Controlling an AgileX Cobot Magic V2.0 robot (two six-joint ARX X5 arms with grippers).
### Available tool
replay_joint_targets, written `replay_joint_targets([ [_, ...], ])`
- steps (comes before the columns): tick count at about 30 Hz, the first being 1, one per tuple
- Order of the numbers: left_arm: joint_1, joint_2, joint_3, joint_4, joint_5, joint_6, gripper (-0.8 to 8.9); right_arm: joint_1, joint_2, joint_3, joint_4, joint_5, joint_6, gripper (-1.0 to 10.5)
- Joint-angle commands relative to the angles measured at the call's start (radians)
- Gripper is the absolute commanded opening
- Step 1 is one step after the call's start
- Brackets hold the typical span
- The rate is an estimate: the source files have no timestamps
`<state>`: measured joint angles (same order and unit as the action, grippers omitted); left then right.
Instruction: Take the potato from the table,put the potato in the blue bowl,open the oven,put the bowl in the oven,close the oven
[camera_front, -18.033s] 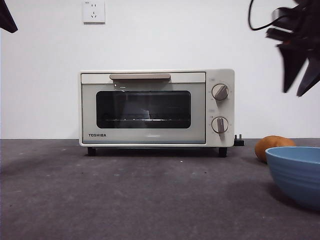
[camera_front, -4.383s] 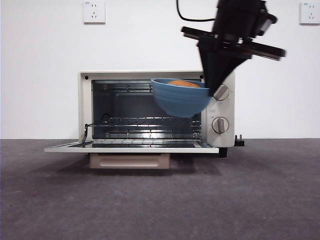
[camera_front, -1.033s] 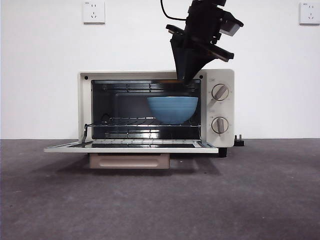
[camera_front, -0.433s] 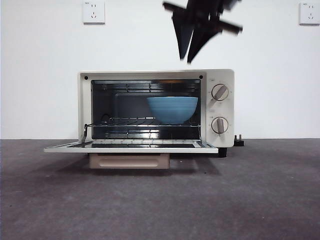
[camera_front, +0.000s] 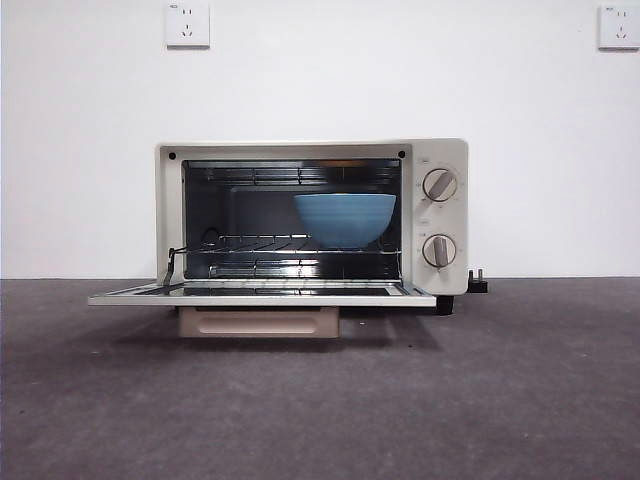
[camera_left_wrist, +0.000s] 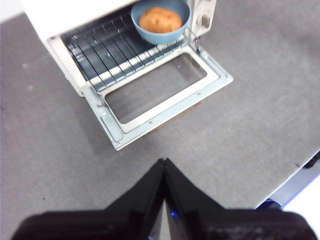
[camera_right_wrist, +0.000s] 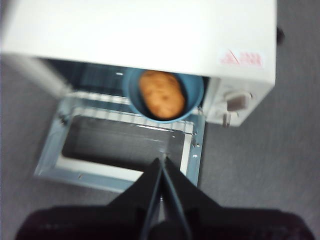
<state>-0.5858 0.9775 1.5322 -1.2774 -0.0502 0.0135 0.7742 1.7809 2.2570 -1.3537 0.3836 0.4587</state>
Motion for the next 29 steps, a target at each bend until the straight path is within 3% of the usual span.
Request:
replay_joint_targets([
  [1, 0.01, 0.018, -0.001, 0.022, -0.003, -0.015, -0.05, 0.055, -0.068, 0.004, -0.021, 0.04, -0.159, -0.1],
  [7, 0.074, 0.069, -0.018, 0.047, 0.016, -0.022, -0.07, 0.194, -0.236, -0.027, -0.021, 0.105, -0.209, -0.1],
  [14, 0.214, 0.078, -0.241, 0.227, 0.241, -0.044, -0.08, 0.362, -0.496, -0.27, -0.021, 0.274, -0.192, -0.1],
  [19, 0.318, 0.13, -0.435, 0.385, 0.418, -0.095, -0.08, 0.43, -0.732, -0.565, -0.021, 0.351, -0.06, -0.1],
  [22, 0.374, 0.193, -0.508, 0.435, 0.47, -0.1, -0.08, 0.447, -0.871, -0.739, -0.019, 0.393, 0.034, -0.1],
  [29, 0.475, 0.408, -0.56, 0.518, 0.619, -0.1, -0.08, 0.484, -1.158, -1.041, 0.086, 0.339, 0.145, -0.1],
])
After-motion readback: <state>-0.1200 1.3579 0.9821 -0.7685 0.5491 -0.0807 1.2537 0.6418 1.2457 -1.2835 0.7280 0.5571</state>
